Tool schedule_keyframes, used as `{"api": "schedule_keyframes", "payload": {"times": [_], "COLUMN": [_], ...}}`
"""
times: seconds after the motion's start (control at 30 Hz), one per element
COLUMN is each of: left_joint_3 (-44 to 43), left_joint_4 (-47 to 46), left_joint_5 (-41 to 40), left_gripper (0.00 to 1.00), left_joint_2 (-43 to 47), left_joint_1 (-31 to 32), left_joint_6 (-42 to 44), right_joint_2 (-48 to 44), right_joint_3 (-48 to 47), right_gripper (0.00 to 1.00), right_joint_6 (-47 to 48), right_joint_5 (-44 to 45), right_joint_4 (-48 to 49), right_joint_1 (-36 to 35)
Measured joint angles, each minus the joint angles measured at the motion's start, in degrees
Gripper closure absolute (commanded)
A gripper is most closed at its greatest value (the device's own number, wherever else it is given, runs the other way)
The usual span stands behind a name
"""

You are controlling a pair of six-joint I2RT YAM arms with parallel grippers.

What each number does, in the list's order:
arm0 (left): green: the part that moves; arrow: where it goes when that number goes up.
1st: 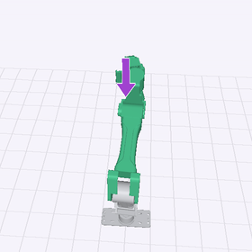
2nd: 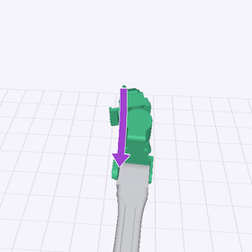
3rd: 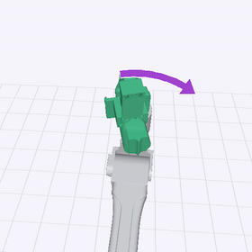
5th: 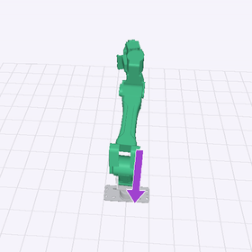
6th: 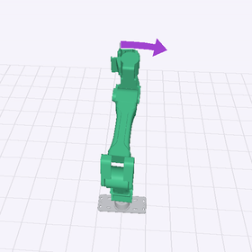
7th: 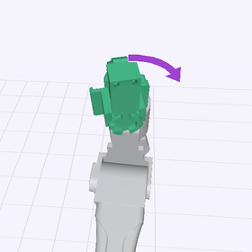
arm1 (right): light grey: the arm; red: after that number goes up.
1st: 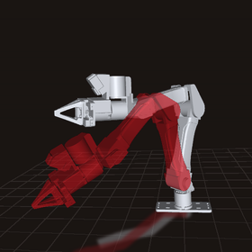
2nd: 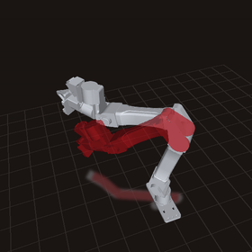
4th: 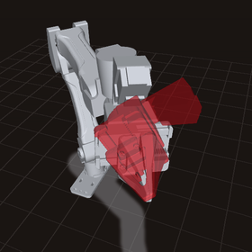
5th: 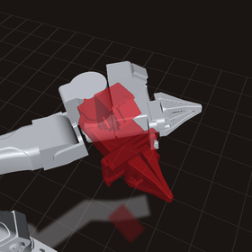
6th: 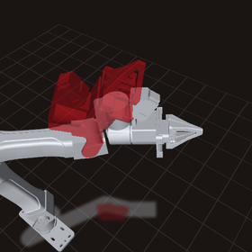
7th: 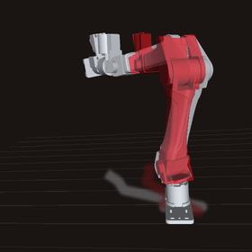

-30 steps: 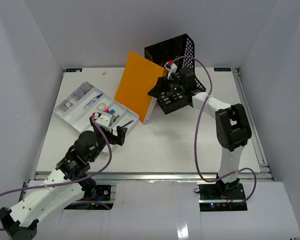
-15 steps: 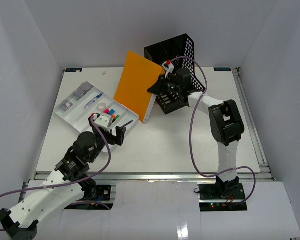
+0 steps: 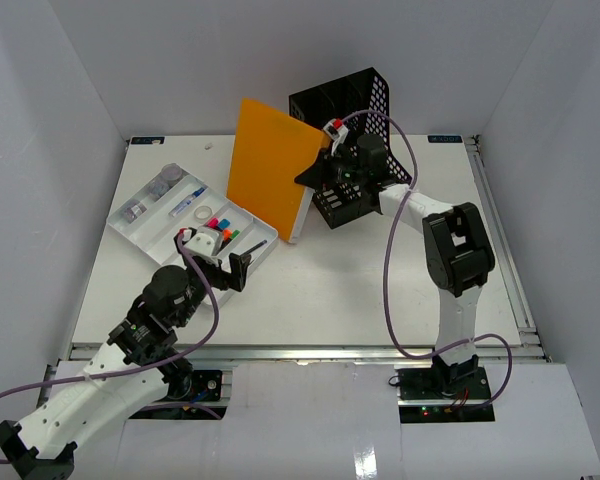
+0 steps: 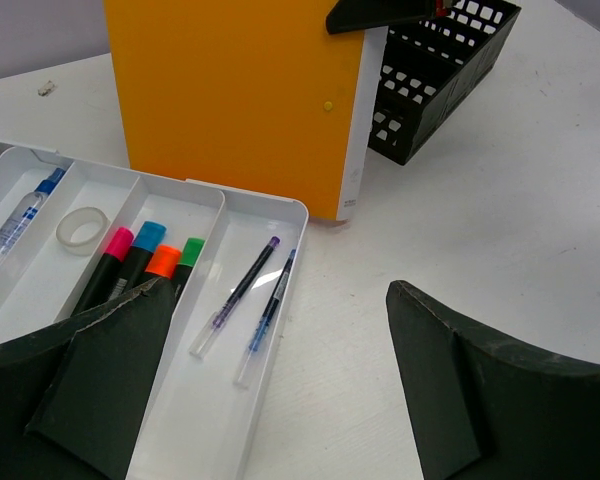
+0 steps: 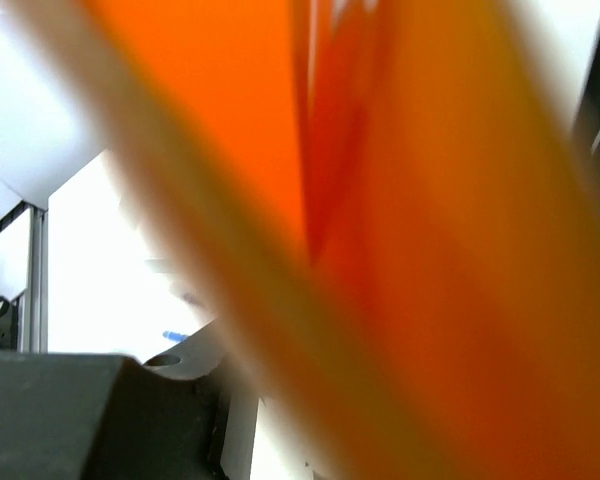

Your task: Organize the desk

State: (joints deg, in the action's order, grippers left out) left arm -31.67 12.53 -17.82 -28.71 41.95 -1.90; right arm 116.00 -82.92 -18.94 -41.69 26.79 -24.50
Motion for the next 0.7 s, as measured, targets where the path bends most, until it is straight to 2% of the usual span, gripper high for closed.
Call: {"api": "schedule_keyframes", "payload": {"times": [0.3, 0.7], "left_joint_3": [0.0, 0.1], "left_joint_4": [0.0, 0.0], "left_joint_5": [-0.4, -0.3], "left_gripper": [0.02, 0.02], "left_joint_2": [0.5, 1.1], "left_joint_1": [0.0, 0.0], "left_joint_6": [0.0, 0.0], "right_joint_2": [-13.4, -32.5], "right_joint_3": [-1.3, 4.3], "right_gripper": [0.92, 0.92], "right_joint_6": [6.1, 9.5], "right_joint_5": [-3.3, -3.0], "right_joint_4": [-4.3, -3.9], "right_joint_1": [3.9, 15.8]}}
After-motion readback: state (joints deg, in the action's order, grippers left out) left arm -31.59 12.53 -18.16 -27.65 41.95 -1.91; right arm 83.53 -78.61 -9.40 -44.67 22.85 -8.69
